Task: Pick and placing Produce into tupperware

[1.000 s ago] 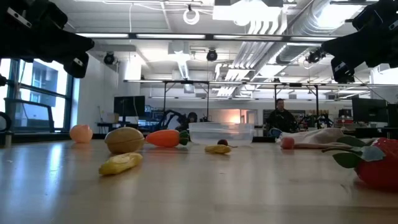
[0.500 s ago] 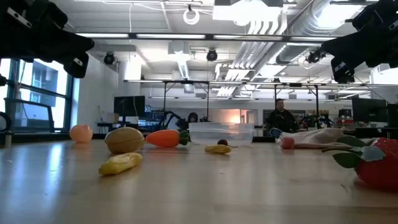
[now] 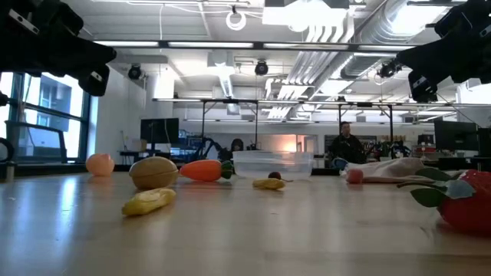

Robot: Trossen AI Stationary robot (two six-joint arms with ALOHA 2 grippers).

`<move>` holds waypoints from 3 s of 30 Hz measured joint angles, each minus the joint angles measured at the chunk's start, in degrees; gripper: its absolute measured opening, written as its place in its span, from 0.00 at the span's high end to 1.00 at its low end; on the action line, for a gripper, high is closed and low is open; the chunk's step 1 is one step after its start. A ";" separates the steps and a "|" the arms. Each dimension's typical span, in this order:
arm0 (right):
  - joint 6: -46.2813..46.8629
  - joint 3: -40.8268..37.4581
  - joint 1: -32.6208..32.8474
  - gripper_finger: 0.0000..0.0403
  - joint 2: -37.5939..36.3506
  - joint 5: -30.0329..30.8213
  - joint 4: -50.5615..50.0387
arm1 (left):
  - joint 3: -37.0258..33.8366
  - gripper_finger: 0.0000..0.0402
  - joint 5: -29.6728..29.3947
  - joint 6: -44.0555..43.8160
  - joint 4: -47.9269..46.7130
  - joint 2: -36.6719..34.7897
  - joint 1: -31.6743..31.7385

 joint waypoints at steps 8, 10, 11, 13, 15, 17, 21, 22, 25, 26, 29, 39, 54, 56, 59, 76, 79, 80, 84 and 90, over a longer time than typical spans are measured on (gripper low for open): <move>0.02 -0.02 0.00 1.00 0.00 0.02 0.00 | 0.00 0.97 0.00 -0.02 0.21 0.00 0.00; 0.22 -0.01 -0.01 1.00 -0.01 0.00 0.01 | 0.00 0.97 -0.01 0.00 0.95 -0.01 0.00; 0.24 -0.01 0.00 1.00 -0.02 0.00 0.01 | 0.00 0.97 -0.12 0.00 1.16 -0.02 0.00; 0.26 -0.01 0.00 1.00 -0.01 0.04 0.02 | 0.00 0.97 -1.19 -0.03 2.11 0.03 0.00; 0.32 -0.02 -0.02 1.00 -0.01 0.42 0.04 | 0.00 0.97 -1.53 -0.26 3.62 0.00 0.00; 0.46 -0.02 0.00 1.00 0.00 0.42 0.04 | 0.00 0.97 -1.53 -1.35 4.90 0.03 0.00; 6.16 -0.09 -0.02 1.00 0.02 2.61 2.95 | 0.00 0.97 -1.53 -2.47 9.37 0.02 0.00; 8.54 -0.09 -0.02 1.00 0.00 4.30 4.98 | 0.00 0.97 -1.53 -2.96 10.78 0.00 0.00; 9.73 -0.09 -0.04 1.00 0.00 8.89 12.26 | 0.00 0.97 -1.53 -3.01 14.77 0.00 0.00; 8.51 -0.09 -0.04 1.00 0.00 9.48 14.57 | 0.00 0.97 -1.53 -2.99 16.32 0.00 0.00; 3.62 0.25 -0.08 1.00 0.00 9.60 21.36 | 0.00 0.97 -1.29 -2.99 19.52 -0.02 0.00; -1.27 19.64 -6.89 1.00 11.41 20.25 3.21 | 0.00 0.97 -1.11 -2.39 18.21 -0.02 0.00; 7.98 53.19 -35.59 1.00 67.23 -4.19 -23.79 | 0.00 0.97 -2.14 -0.40 17.09 -0.02 0.00; 7.82 57.18 -37.60 1.00 74.98 -7.21 -25.63 | 0.00 0.97 -2.14 -0.86 16.97 -0.02 0.00; 6.06 63.88 -38.48 1.00 85.61 -8.20 -26.80 | 0.00 0.97 -2.14 -1.02 16.60 -0.02 0.00; -2.80 91.25 -31.00 1.00 119.38 -9.00 -48.86 | 0.00 0.97 -2.14 -2.37 11.81 -0.01 0.00; -2.78 90.98 -29.23 1.00 119.73 -8.34 -49.15 | 0.00 0.97 -2.14 -3.01 11.20 -0.02 0.00; -2.74 90.81 -28.70 1.00 119.71 -8.24 -49.06 | 0.00 0.97 -2.14 -3.02 11.00 0.00 0.00; -1.73 90.68 -26.70 1.00 119.71 -8.28 -49.31 | 0.00 0.97 -2.14 -3.20 10.67 -0.02 0.00; -0.12 90.68 -23.39 1.00 119.71 -7.59 -49.36 | 0.00 0.97 -2.14 -3.19 10.67 -0.02 0.00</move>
